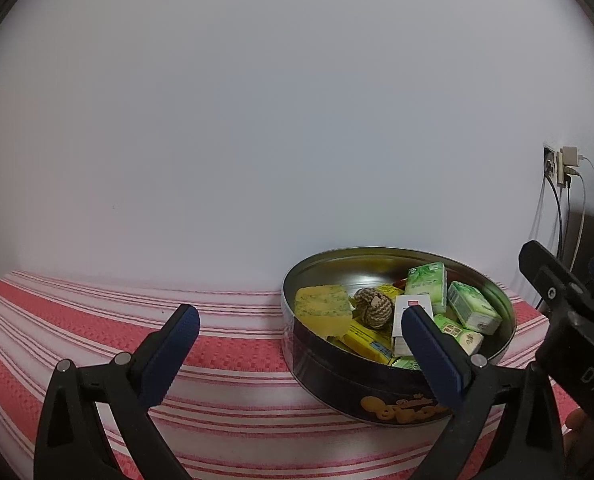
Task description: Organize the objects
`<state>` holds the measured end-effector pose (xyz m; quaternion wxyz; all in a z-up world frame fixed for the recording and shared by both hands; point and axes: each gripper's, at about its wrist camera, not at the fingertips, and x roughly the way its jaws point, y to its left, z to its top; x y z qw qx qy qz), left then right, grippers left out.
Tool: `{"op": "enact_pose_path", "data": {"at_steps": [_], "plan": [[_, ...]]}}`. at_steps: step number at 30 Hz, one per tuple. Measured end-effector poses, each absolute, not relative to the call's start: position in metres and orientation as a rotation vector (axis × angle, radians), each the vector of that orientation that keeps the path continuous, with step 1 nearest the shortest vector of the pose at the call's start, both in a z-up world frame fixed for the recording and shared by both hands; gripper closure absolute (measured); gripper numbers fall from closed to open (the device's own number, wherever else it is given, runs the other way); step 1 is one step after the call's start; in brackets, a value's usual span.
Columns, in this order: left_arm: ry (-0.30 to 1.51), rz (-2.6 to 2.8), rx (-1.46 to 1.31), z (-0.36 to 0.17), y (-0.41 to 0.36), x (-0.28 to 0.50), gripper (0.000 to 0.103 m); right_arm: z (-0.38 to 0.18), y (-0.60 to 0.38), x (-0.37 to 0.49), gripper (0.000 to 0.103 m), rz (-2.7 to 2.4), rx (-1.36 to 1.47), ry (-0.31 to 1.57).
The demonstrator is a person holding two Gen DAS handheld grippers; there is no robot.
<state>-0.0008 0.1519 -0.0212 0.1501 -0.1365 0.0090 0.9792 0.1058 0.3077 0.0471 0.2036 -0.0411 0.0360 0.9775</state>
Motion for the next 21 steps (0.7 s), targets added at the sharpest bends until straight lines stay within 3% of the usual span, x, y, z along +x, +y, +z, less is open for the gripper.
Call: {"op": "enact_pose_path", "data": {"at_steps": [21], "plan": [[0.026,2.819,-0.413,-0.019,0.164,0.0,0.001,0.05,0.302,0.111,0.0,2.706,-0.092,0.099]]}}
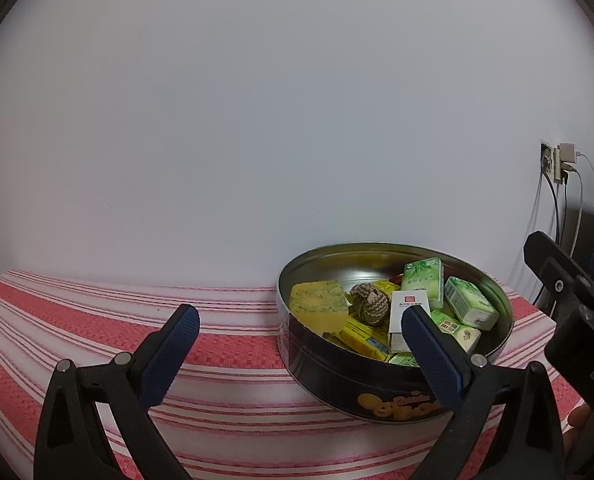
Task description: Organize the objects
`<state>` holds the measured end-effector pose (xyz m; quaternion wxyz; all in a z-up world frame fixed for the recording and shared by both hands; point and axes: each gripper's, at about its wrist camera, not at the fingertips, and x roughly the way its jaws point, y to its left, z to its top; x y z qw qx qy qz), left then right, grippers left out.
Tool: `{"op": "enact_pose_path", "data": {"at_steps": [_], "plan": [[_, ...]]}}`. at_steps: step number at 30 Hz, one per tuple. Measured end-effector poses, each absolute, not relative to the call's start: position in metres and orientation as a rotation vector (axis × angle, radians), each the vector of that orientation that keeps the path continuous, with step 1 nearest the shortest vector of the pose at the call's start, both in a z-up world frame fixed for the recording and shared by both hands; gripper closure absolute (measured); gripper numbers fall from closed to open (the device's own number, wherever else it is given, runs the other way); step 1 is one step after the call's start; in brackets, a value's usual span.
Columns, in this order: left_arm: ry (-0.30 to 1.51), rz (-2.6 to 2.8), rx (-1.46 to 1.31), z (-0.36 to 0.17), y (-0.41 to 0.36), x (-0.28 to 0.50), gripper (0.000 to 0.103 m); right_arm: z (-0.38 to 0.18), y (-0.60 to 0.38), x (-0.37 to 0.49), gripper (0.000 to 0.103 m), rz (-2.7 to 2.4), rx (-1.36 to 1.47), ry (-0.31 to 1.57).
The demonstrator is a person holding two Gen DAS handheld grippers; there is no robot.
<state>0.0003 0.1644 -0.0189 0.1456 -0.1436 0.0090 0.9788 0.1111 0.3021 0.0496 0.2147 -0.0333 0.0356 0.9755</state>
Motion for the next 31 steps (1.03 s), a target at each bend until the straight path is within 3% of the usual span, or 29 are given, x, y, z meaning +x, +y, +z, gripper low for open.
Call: {"op": "enact_pose_path", "data": {"at_steps": [31], "plan": [[0.05,2.8,-0.473,-0.0178,0.1612,-0.0003,0.001,0.05,0.2954,0.1112,0.0,2.695,-0.074,0.103]]}}
